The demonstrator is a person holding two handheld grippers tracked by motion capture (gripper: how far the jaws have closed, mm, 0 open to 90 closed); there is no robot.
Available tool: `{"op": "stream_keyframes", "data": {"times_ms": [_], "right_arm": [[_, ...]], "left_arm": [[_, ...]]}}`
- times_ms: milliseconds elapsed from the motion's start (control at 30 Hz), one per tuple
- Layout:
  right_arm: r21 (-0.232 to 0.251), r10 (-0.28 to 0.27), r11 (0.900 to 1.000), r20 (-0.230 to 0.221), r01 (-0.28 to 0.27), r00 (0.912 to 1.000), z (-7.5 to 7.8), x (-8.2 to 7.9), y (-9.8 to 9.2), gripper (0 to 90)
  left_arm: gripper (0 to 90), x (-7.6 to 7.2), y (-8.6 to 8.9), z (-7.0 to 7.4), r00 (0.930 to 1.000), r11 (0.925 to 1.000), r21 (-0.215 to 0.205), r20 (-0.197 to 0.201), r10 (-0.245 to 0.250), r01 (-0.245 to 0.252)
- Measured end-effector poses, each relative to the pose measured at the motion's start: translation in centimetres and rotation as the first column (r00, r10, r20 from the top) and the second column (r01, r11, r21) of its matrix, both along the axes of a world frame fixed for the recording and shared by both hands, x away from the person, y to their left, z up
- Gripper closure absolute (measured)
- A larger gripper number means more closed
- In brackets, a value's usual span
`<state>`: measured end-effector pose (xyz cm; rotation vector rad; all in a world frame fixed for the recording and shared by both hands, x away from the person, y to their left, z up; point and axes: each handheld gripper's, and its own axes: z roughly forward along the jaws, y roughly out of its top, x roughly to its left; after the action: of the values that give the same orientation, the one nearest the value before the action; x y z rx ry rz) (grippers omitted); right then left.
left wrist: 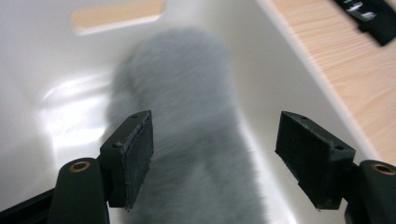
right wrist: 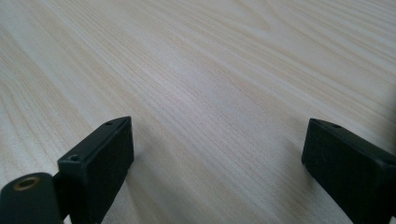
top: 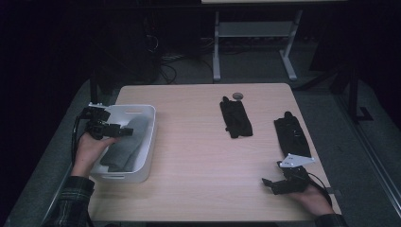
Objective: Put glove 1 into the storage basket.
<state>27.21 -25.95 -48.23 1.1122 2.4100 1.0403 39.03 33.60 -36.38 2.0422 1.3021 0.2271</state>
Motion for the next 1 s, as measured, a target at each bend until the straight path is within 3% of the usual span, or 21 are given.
{"op": "stream_keyframes", "data": {"times_ms": [167, 267, 367, 400, 500, 567, 800, 1000], "right_arm": [[0.0, 0.0, 1.0, 0.0, 0.0, 1.0, 0.0, 0.0, 0.0, 8.9], [0.0, 0.0, 1.0, 0.0, 0.0, 1.0, 0.0, 0.0, 0.0, 8.9], [0.0, 0.001, 1.0, 0.0, -0.001, 1.0, 0.0, 0.0, 0.0, 8.9], [0.0, 0.0, 1.0, 0.0, 0.0, 1.0, 0.0, 0.0, 0.0, 8.9], [-0.001, 0.0, 1.0, 0.001, 0.0, 1.0, 0.0, 0.0, 0.0, 8.9], [-0.001, 0.0, 1.0, 0.0, 0.0, 1.0, 0.0, 0.0, 0.0, 8.9], [-0.002, 0.0, 1.0, 0.001, 0.0, 1.0, 0.0, 0.0, 0.0, 8.9], [-0.001, -0.002, 1.0, 0.0, 0.002, 1.0, 0.0, 0.0, 0.0, 8.9]], "left_arm": [[26.6, -0.9, -2.7, 1.3, 0.9955, 0.9964, -0.025, 0.05, -0.08, 0.081], [25.8, -1.5, -4.8, 1.8, 0.9883, 0.9903, -0.028, 0.072, -0.134, 0.136], [25.1, -2.0, -6.8, 1.9, 0.9772, 0.9797, -0.027, 0.083, -0.196, 0.199], [25.0, -2.1, -7.4, 1.9, 0.9763, 0.9785, -0.039, 0.086, -0.199, 0.202], [24.0, -2.7, -9.4, 1.7, 0.9629, 0.9656, -0.029, 0.089, -0.255, 0.258], [22.3, -3.1, -10.7, 1.5, 0.9537, 0.9576, -0.017, 0.098, -0.285, 0.288], [16.2, -4.5, -14.3, 0.0, 0.9313, 0.9394, 0.009, 0.128, -0.341, 0.343], [13.4, -5.2, -16.6, -2.5, 0.9157, 0.9201, 0.04, 0.089, -0.392, 0.39]]}}
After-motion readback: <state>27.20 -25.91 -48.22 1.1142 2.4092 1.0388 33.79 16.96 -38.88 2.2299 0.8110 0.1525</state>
